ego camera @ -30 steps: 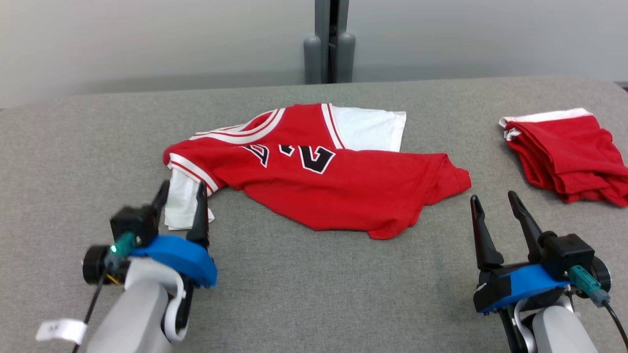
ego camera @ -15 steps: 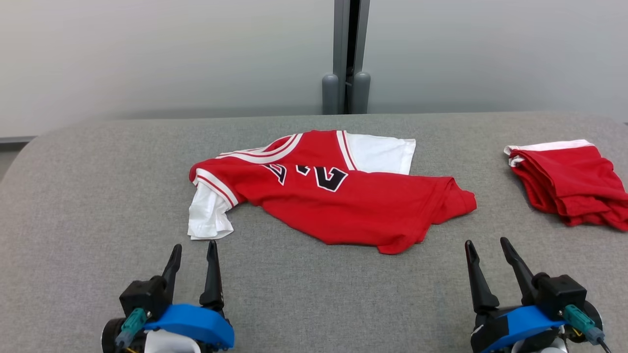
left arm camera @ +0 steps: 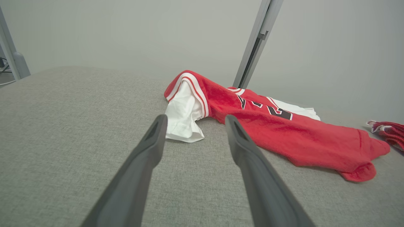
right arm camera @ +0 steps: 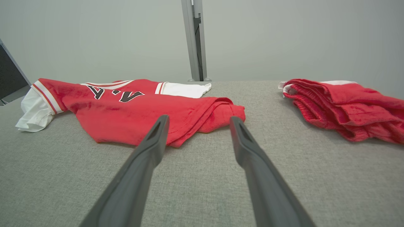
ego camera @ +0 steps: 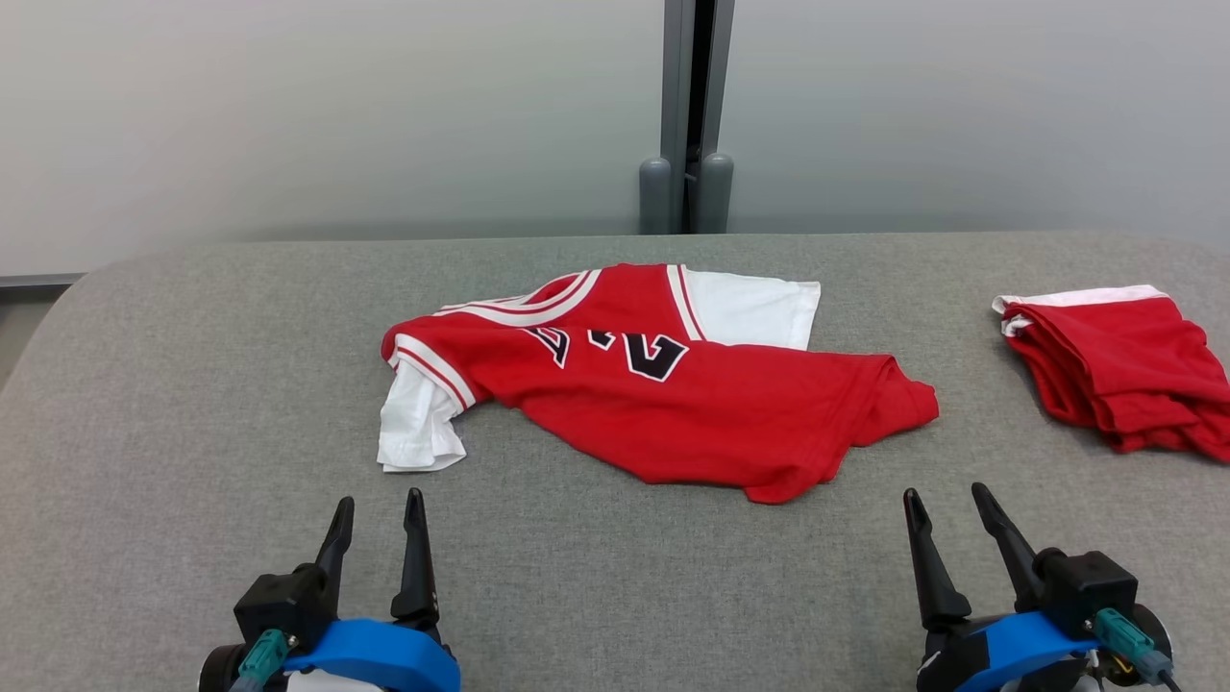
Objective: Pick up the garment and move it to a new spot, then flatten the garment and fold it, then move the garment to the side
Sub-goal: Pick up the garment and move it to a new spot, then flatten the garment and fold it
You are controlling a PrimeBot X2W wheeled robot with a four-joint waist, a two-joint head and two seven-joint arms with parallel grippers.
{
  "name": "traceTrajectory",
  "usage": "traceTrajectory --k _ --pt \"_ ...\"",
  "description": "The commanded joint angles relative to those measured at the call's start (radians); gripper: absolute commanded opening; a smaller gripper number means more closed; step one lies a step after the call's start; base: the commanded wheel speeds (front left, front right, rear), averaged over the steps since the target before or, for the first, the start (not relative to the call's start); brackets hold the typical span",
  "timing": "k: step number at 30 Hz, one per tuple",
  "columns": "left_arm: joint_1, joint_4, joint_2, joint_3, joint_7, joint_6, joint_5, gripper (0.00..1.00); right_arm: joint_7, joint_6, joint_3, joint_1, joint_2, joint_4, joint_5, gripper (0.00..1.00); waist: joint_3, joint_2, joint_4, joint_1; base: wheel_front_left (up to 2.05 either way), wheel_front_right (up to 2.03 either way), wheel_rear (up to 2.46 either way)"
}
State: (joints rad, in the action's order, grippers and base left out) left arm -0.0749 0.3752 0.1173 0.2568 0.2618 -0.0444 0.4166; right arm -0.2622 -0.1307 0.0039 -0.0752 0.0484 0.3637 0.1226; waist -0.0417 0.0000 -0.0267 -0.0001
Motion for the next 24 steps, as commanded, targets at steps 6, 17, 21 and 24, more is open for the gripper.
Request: traceTrajectory --k 6,17,21,24 --pt "0.002 -0.001 -0.010 -0.017 0.005 0.009 -0.022 1.00 -0.004 0.000 0.002 -0.005 0.004 0.006 -0.004 1.00 -0.004 0.0000 0.005 0.0001 0.00 0.00 0.00" --pt "-0.025 0.012 -0.022 -0.017 0.005 0.021 -0.052 1.00 0.026 0.000 0.021 -0.118 0.004 0.133 0.008 1.00 -0.043 0.0000 0.034 0.0001 0.00 0.00 0.00" --pt "-0.040 0.016 -0.030 -0.017 0.005 0.026 -0.059 1.00 0.093 0.000 0.003 -0.203 0.004 0.230 0.023 1.00 -0.072 0.0000 0.060 0.0001 0.00 0.00 0.00" --pt "-0.049 0.021 -0.037 -0.015 0.005 0.032 -0.065 1.00 0.136 0.000 -0.022 -0.265 0.004 0.302 0.006 1.00 -0.092 0.0000 0.080 0.0001 0.00 0.00 0.00"
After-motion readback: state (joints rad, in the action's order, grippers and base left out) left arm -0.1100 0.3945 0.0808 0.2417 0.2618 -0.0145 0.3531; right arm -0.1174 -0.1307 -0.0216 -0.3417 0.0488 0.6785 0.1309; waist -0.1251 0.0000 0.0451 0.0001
